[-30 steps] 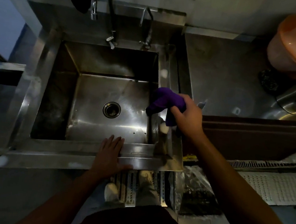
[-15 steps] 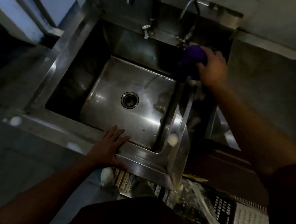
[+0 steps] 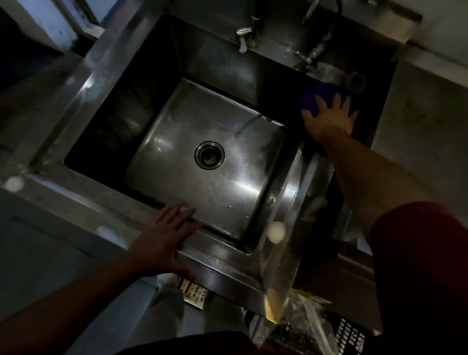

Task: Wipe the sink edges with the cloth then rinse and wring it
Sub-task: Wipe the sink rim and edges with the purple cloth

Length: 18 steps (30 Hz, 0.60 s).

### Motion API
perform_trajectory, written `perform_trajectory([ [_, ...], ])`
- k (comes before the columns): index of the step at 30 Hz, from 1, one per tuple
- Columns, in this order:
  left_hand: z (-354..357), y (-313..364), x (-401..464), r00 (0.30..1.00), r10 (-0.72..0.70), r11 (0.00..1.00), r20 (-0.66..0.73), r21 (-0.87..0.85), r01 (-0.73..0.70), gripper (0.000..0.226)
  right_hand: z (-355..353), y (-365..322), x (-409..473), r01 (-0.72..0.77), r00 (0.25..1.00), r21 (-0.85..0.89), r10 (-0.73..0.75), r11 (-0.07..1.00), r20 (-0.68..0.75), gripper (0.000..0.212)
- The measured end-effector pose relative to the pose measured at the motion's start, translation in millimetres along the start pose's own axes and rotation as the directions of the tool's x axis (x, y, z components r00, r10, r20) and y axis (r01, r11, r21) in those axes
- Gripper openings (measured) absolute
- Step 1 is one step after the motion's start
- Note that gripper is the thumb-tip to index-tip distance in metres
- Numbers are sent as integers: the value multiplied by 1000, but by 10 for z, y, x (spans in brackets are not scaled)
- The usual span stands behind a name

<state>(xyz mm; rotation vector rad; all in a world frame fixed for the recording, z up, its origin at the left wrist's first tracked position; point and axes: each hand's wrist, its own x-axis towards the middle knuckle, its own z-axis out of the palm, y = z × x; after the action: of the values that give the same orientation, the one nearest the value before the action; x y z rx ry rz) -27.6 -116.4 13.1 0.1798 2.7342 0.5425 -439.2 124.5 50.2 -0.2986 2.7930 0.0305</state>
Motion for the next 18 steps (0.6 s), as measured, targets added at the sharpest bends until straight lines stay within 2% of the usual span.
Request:
perform_trajectory([
  [8, -35, 17, -18, 1000, -14, 1000, 9, 5, 14, 114, 180, -75, -269, -24, 997, 29, 25, 999, -67, 50],
  [13, -47, 9, -18, 999, -22, 1000, 47, 7, 22, 117, 455, -171, -798, -65, 987, 89, 77, 994, -143, 48],
  [18, -68, 21, -2, 997, -25, 1000, 67, 0, 25, 119, 682, -308, -1338, -87, 984, 118, 104, 989, -144, 47],
])
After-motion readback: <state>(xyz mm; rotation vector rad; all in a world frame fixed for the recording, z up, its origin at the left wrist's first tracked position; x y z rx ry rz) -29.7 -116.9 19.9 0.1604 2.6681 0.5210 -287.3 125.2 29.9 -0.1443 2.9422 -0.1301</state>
